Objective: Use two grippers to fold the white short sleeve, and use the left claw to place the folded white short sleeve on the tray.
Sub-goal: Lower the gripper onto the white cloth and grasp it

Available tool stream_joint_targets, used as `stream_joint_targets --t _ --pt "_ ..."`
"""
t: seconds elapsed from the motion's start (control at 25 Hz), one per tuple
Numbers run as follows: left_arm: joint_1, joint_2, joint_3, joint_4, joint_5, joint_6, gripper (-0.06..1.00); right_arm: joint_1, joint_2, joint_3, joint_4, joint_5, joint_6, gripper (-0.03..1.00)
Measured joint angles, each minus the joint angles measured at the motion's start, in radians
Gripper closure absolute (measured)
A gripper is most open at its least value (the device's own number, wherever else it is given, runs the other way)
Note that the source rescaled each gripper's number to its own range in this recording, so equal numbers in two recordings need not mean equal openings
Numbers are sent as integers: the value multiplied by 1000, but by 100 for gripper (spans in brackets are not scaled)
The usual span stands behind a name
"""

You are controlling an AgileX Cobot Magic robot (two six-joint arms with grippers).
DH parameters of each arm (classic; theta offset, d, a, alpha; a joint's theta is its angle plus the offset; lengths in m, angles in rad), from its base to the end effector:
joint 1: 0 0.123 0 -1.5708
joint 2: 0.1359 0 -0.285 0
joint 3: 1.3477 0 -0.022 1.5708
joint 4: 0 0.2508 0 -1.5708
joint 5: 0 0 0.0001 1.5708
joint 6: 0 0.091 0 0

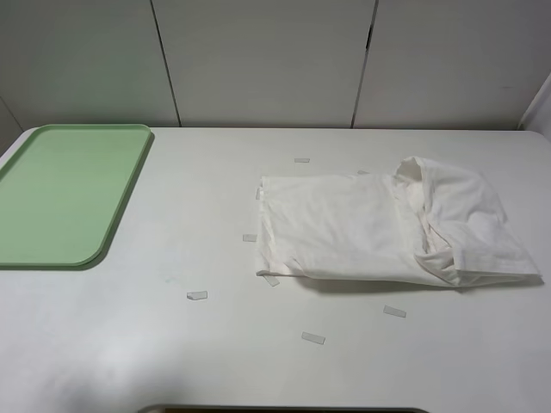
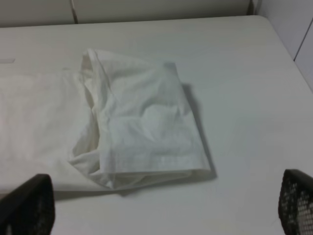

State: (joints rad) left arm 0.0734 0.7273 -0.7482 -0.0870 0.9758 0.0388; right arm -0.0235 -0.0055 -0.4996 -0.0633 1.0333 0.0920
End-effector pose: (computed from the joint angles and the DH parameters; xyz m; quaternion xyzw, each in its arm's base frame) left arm 0.1206 0.0023 0.3193 -0.0267 0.9376 -0.0229 0.3458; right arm -0.0047 -0.0048 0.2795 0.0496 0.8428 -0.0133 0.5358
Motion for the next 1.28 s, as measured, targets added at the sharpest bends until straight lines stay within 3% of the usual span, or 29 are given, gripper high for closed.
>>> stream_joint_targets --t 0.24,0.28,0.36,0.6,0.64,0.68,0.84,1.08,1.28 --pt "-63 258 -2 -172 -214 44 7 0 0 0 0 0 0 -3" --pt "-63 258 -2 -172 -214 44 7 0 0 0 0 0 0 -3" --pt "-115 361 -2 -222 -301 55 7 0 0 0 0 0 0 -3" --pt "-293 569 -2 -247 -493 43 7 0 0 0 0 -1 0 -3" --pt "-293 569 -2 -247 -493 43 7 0 0 0 0 -1 0 -3" --pt "-357 644 -2 -255 -566 17 7 0 0 0 0 -1 0 -3" --pt "-445 756 -2 -257 -679 -27 7 0 0 0 1 -1 0 -3" --pt "-558 956 -90 -261 -784 -82 7 0 0 0 1 -2 0 -3" --pt "-604 1046 -165 -263 -805 -96 7 0 0 0 1 -2 0 -3"
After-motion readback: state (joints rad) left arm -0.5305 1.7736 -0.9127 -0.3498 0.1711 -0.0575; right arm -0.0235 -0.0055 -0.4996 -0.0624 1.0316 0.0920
